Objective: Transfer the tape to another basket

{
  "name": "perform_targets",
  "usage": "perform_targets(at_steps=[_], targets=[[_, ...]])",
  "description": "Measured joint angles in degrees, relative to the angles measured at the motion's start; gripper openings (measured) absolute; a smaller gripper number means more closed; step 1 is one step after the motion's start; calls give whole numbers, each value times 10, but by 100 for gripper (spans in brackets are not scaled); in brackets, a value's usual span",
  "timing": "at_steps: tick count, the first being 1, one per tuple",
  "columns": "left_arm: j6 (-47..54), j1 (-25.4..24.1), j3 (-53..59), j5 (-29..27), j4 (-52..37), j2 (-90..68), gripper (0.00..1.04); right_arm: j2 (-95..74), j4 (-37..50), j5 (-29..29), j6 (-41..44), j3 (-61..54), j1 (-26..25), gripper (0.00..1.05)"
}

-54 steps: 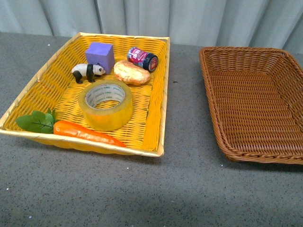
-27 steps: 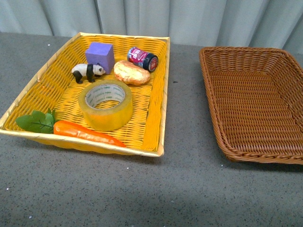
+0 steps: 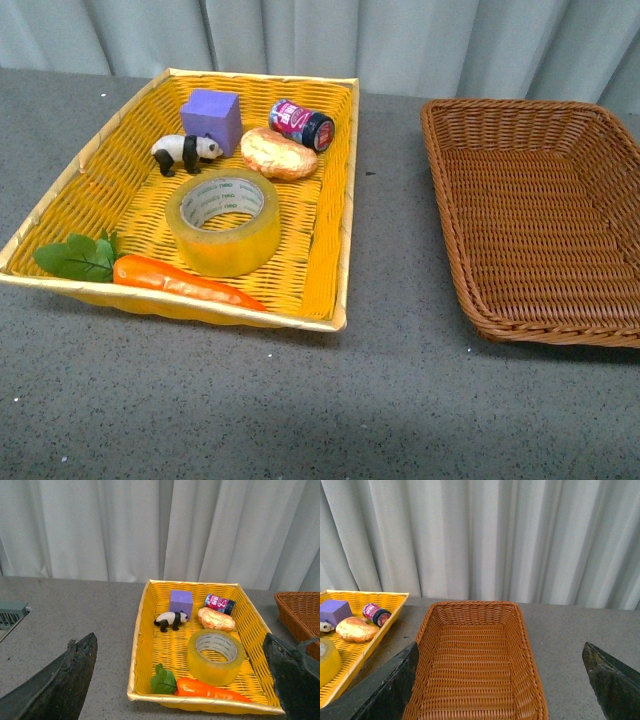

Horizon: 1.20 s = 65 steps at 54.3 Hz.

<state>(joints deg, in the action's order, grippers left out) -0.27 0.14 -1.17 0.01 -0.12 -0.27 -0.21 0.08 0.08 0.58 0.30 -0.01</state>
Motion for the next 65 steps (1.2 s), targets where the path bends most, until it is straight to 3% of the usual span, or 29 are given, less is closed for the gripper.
perform_targets(at_steps=[57, 61, 65], targets=[[-1, -2, 0, 5, 2, -1, 98, 0, 0, 0, 0, 0, 0, 96], [-14, -16, -12, 75, 39, -47, 98, 0, 0, 0, 0, 0, 0, 96], [-35, 0, -21, 58, -23, -165, 98, 0, 0, 0, 0, 0, 0, 96]])
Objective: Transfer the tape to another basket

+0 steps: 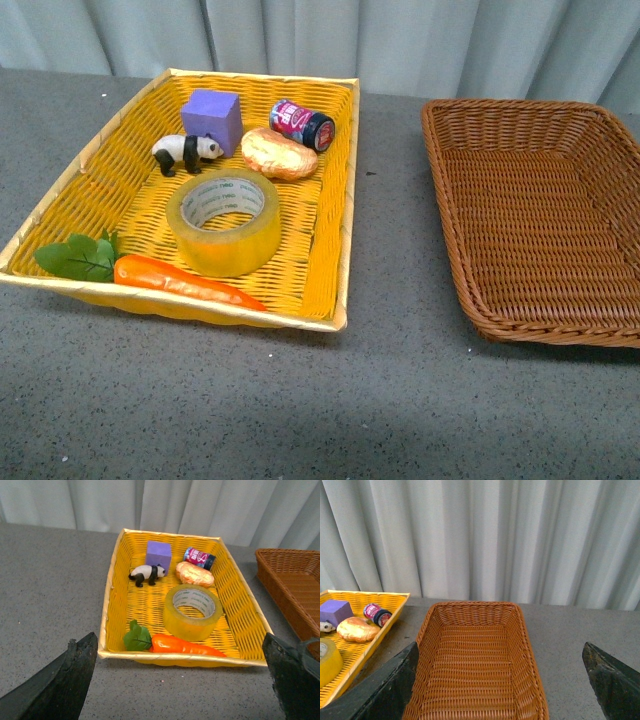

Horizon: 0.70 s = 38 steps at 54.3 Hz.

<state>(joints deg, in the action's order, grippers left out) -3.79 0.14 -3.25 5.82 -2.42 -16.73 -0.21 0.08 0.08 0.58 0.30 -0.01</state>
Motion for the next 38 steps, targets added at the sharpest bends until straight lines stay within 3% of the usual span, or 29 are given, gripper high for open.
perform_targets(at_steps=[10, 14, 26, 38], targets=[[-28, 64, -51, -44, -212, -290, 98, 0, 0, 0, 0, 0, 0, 96], [-39, 83, -85, -32, -264, -407, 98, 0, 0, 0, 0, 0, 0, 96], [-64, 126, -198, -33, -291, -677, 98, 0, 0, 0, 0, 0, 0, 96], [-56, 152, -316, -88, -253, -832, 98, 0, 0, 0, 0, 0, 0, 96]])
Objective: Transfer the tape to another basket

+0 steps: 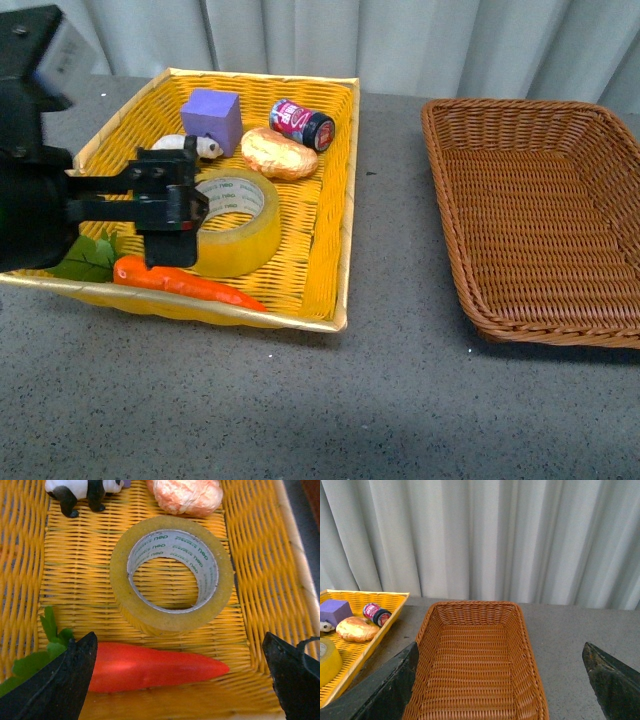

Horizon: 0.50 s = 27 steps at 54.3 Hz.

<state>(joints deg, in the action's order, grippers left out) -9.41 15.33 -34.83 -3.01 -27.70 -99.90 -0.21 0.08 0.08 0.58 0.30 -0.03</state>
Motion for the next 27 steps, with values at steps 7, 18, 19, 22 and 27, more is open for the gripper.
perform_targets(at_steps=[7, 18, 19, 22, 27], targets=[[-10, 3, -48, -18, 35, -43, 98, 0, 0, 0, 0, 0, 0, 96], [-30, 3, -118, -45, 79, -104, 98, 0, 0, 0, 0, 0, 0, 96], [-30, 3, -119, -47, 80, -105, 98, 0, 0, 0, 0, 0, 0, 96], [-40, 3, -133, -61, 95, -118, 98, 0, 0, 0, 0, 0, 0, 96], [-63, 3, -161, -72, 129, -141, 98, 0, 0, 0, 0, 0, 0, 96]])
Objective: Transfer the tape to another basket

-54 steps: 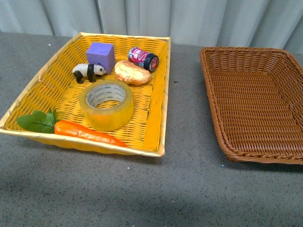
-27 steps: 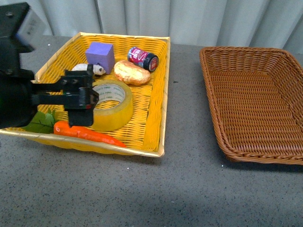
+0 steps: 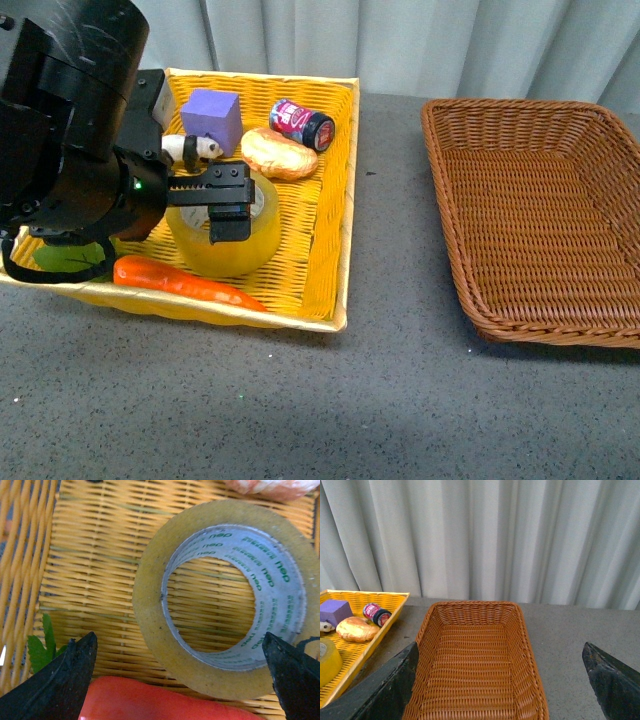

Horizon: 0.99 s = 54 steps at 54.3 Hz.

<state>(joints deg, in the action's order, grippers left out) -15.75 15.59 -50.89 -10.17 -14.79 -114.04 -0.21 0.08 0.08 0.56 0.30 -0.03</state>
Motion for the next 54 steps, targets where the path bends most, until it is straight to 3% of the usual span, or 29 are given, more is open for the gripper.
perform_targets(at_steps=[17, 36, 43, 54], targets=[[-38, 0, -42, -8, 32, -35, 98, 0, 0, 0, 0, 0, 0, 96], [-45, -1, -51, -15, 39, -41, 45, 0, 0, 0, 0, 0, 0, 96], [-42, -2, -53, -13, 40, -41, 19, 0, 0, 0, 0, 0, 0, 96], [-40, 8, -53, -8, 43, -32, 16, 0, 0, 0, 0, 0, 0, 96]])
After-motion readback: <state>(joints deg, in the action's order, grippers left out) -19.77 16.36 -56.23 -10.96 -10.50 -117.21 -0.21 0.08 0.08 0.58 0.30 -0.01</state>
